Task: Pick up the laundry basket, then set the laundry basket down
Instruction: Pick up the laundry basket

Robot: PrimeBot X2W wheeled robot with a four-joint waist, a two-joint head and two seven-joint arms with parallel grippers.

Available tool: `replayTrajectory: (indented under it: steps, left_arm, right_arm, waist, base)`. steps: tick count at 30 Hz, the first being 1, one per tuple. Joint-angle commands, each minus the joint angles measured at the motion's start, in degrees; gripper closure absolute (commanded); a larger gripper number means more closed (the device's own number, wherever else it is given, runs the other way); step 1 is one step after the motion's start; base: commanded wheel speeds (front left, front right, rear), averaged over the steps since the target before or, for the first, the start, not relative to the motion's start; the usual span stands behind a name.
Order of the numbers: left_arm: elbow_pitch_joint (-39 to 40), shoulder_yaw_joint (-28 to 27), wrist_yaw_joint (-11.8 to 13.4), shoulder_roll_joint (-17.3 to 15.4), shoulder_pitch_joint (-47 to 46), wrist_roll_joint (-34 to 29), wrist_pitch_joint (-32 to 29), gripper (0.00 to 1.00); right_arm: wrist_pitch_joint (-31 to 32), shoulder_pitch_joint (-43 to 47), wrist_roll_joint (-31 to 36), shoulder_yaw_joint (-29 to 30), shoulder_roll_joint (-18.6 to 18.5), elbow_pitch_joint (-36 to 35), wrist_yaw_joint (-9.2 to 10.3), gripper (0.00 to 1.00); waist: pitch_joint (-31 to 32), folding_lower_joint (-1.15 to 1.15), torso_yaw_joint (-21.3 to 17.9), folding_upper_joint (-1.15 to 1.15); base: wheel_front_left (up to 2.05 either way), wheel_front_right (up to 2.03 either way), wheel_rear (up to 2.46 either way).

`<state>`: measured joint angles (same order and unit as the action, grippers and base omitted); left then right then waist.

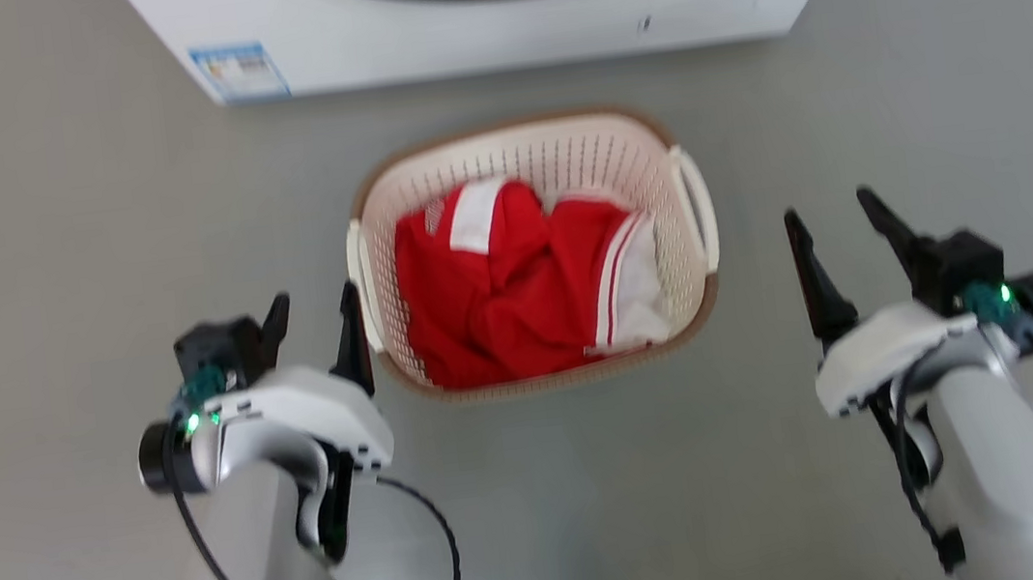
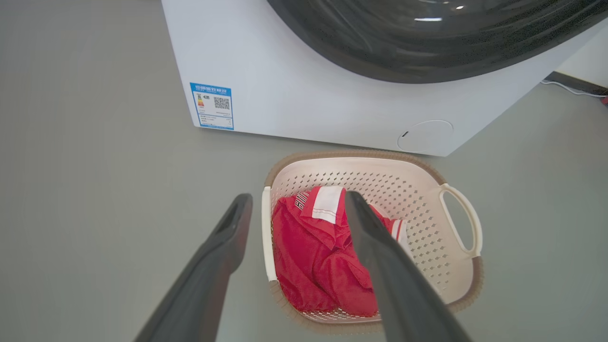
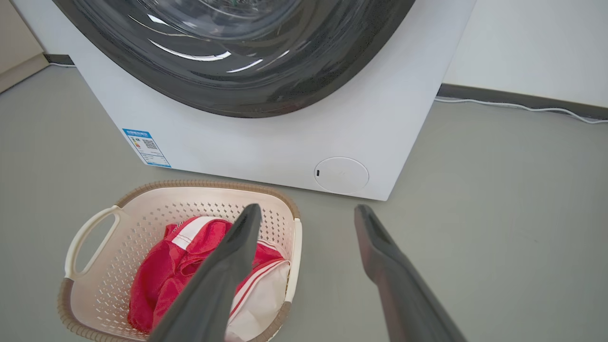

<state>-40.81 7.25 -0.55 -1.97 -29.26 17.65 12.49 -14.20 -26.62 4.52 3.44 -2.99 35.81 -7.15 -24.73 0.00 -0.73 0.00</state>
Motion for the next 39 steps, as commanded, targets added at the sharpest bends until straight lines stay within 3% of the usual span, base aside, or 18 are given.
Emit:
replayTrajectory:
  steps: [1, 20, 39]
  left_arm:
    - [-0.50, -0.57, 0.19, -0.91, -2.81, 0.84, -0.18, 0.00]
    - [-16.88, 10.77, 2.55, -0.91, -20.61, 11.73, 0.98, 0.00]
    - [-20.75, 17.77, 3.67, -0.91, -24.42, 17.26, 2.32, 0.00]
  right_arm:
    - [-0.80, -2.42, 0.70, -1.05, 0.12, 0.24, -0.34, 0.00]
    - [-0.80, -15.99, 3.08, 3.14, 0.12, 7.58, -0.34, 0.00]
    - [-0.80, -20.77, 2.36, 0.46, 0.12, 13.00, -0.34, 0.00]
  waist:
    - [-6.10, 0.00, 1.23, 0.00]
    - [-21.50, 0.00, 2.17, 0.00]
    - [-25.45, 0.00, 2.44, 0.00]
  base:
    - [0.00, 0.00, 0.00]
    - [0.00, 0.00, 0.00]
    - [0.00, 0.00, 0.00]
